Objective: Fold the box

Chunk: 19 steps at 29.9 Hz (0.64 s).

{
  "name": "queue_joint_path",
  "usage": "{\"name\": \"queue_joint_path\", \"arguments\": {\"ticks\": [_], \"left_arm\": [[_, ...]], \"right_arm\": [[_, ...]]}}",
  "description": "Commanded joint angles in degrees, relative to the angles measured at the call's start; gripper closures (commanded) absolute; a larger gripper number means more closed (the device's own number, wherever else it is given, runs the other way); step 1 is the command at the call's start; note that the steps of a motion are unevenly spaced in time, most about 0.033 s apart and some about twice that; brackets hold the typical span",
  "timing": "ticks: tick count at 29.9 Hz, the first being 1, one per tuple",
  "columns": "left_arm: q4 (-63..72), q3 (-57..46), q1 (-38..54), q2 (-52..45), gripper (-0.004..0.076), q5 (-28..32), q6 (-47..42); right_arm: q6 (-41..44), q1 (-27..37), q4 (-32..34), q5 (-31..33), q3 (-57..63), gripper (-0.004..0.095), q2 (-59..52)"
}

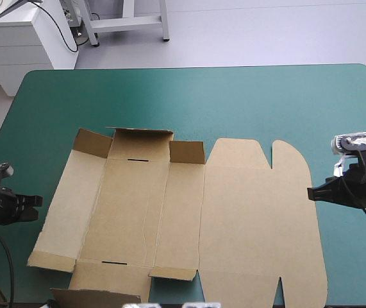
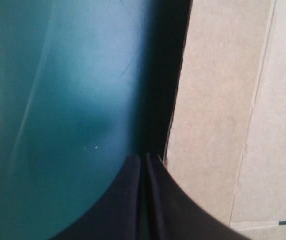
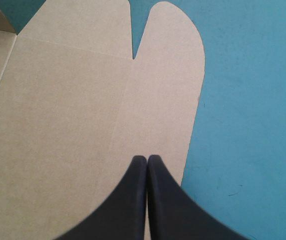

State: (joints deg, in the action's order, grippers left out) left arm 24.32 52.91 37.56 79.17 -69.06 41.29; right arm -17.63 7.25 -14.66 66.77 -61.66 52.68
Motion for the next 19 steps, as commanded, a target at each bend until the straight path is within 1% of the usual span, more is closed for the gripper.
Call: {"name": "queue_joint_path", "arguments": {"ticks": [1, 3, 4, 6, 9, 10, 11, 13, 17, 19], "left_arm": [[0.2, 1.7, 0.1, -1.3, 0.0694, -5.2, 0.2], [0.2, 1.7, 0.1, -1.3, 0.0644, -5.2, 0.4], [0.2, 1.7, 0.1, -1.3, 0.06, -5.0, 0.5], [0.1, 1.7, 0.1, -1.3, 0.0498, -3.6, 0.5], [0.2, 1.7, 0.1, -1.3, 0.0306, -3.0, -0.5], [0.4, 1.7, 0.1, -1.3, 0.0255, -3.0, -1.4], [0.9, 1.7, 0.1, -1.3, 0.0222, -3.0, -1.4], [2.4, 1.7, 0.1, -1.3, 0.0209, -3.0, -1.1], [6.0, 1.7, 0.1, -1.3, 0.0213, -3.8, 4.1], [7.4, 1.7, 0.1, -1.3, 0.0213, -4.2, 5.2]], "right_arm": [[-0.8, 0.5, -0.9, -2.1, -1.5, 0.0929, -0.6], [-1.5, 0.5, -0.9, -2.1, -1.5, 0.0929, -0.6], [-2.0, 0.5, -1.0, -2.1, -1.5, 0.0929, -0.6], [-2.3, 0.5, -1.0, -2.1, -1.5, 0.0929, -0.6], [-2.3, 0.5, -1.0, -2.1, -1.5, 0.0929, -0.6], [-2.3, 0.5, -1.0, -2.1, -1.5, 0.0929, -0.6], [-2.3, 0.5, -1.0, -2.1, -1.5, 0.0929, -0.6], [-2.3, 0.5, -1.2, -2.1, -1.5, 0.0929, -0.6], [-2.3, 0.5, -1.2, -2.1, -1.5, 0.0929, -0.6], [-2.3, 0.5, -1.2, -2.1, -1.5, 0.0929, -0.6]]}}
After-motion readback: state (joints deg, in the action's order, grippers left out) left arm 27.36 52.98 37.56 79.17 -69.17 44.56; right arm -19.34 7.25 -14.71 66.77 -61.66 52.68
